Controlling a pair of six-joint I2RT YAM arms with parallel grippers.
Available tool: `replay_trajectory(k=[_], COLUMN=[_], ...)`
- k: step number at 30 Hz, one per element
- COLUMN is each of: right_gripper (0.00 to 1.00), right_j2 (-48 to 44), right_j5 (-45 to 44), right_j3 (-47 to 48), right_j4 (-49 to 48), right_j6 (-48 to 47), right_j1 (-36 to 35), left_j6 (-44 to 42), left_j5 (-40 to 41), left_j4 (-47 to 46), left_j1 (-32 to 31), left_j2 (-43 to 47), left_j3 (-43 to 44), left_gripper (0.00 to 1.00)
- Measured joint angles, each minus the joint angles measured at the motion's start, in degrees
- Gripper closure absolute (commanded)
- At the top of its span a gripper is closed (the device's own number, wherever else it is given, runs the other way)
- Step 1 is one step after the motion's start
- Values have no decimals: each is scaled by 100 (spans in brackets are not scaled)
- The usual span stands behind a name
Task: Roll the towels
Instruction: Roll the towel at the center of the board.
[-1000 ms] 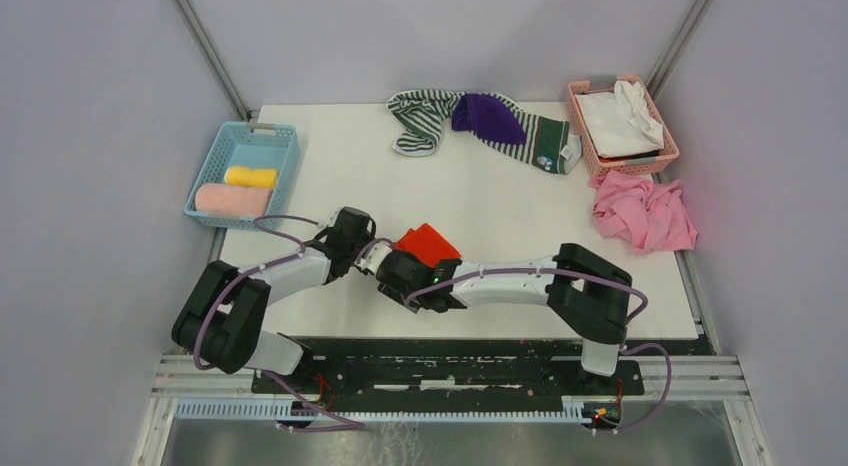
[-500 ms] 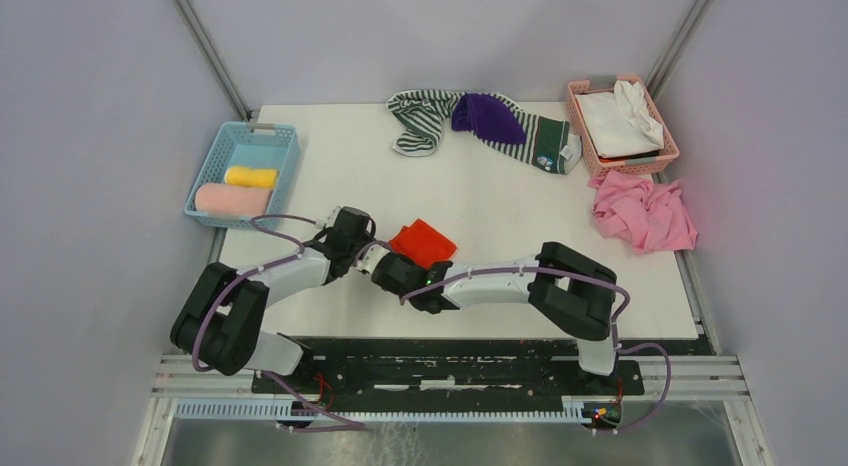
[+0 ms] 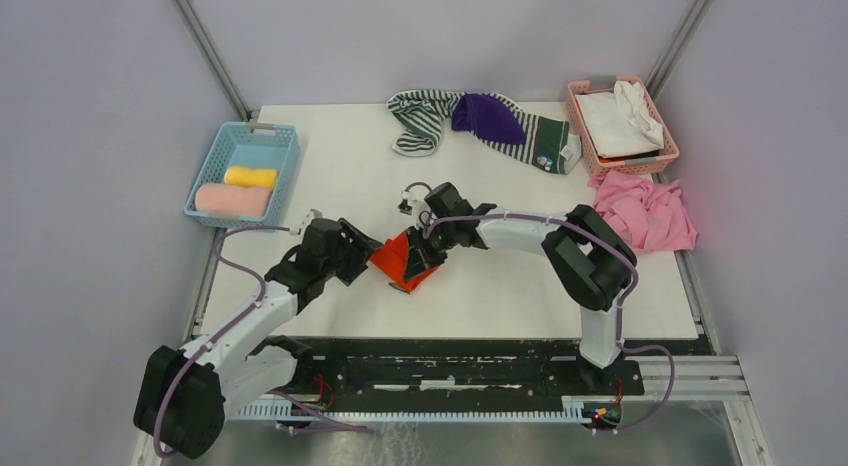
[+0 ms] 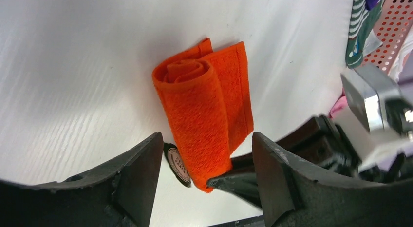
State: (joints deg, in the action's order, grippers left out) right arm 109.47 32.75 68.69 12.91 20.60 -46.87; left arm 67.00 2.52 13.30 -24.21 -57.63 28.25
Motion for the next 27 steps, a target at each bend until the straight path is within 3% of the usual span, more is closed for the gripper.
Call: replay_trajectory(k=[6,12,15,18,21,27], right_gripper=[100,100,99,91,76,49], right_j2=[787,1276,1421,1499,1449,531], right_j5=[1770,2415,2573,2660,2608,1412], right_j3=[-376,-479,-483,-483,-457,-264], right_j4=[-1604,-2358,-2616,-2717,-2468,-774], right_j6=[1904,2811,3062,3189,2981,1510], right_j1=[544,691,730,769,813,684], left_j6=[-2,-9,-33,-79,-118,-120], left_j5=[-162,-352,-398,-435,-457,-562], left_j4=[98,-155,-323,-498,-675,-966], left_j1=[7,9,9,13,7,2], left_j2=[302,-404,-940,-1425,-1799,-2120], left_j3=[-293,-297,-267,-70,111,184], left_gripper=[25,28,35,47,56,62])
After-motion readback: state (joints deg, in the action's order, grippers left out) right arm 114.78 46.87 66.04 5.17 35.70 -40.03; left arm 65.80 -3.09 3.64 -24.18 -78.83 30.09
